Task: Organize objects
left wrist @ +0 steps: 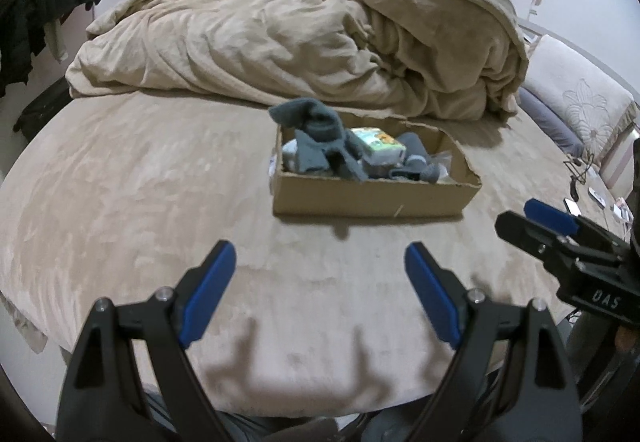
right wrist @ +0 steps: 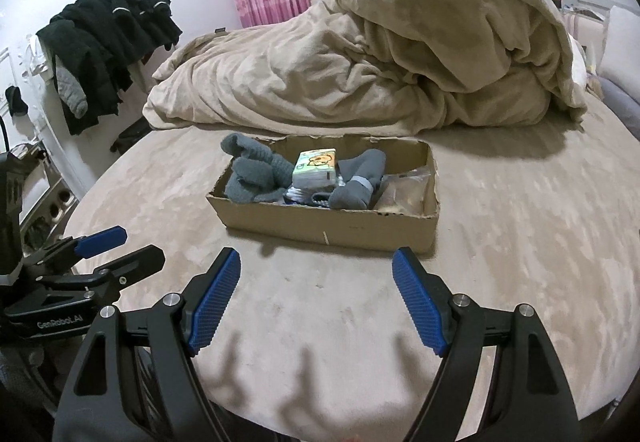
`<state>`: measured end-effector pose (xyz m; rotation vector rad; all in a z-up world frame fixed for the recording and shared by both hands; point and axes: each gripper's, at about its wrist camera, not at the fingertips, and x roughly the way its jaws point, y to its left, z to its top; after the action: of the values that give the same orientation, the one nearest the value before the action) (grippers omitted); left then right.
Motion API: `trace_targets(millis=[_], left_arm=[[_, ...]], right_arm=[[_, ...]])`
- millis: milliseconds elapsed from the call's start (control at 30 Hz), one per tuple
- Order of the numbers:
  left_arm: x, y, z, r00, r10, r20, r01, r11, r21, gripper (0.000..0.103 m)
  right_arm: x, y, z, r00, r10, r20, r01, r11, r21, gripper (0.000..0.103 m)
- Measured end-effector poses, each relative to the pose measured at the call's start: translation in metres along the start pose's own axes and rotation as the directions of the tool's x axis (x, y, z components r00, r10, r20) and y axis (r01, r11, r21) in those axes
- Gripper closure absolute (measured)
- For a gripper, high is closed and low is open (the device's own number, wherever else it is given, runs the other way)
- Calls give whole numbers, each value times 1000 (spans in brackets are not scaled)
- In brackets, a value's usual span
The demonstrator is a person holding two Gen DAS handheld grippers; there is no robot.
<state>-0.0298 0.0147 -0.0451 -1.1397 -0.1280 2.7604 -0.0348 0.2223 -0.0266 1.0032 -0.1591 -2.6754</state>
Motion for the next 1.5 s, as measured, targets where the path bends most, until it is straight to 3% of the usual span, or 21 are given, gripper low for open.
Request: trace_targets(millis=[1500], left_arm=[[-9,4,1,999,19,26,-19,1000,-4,15]], right_arm=[[0,-1,-2,1000,-7,-4,7,1000,3,22]])
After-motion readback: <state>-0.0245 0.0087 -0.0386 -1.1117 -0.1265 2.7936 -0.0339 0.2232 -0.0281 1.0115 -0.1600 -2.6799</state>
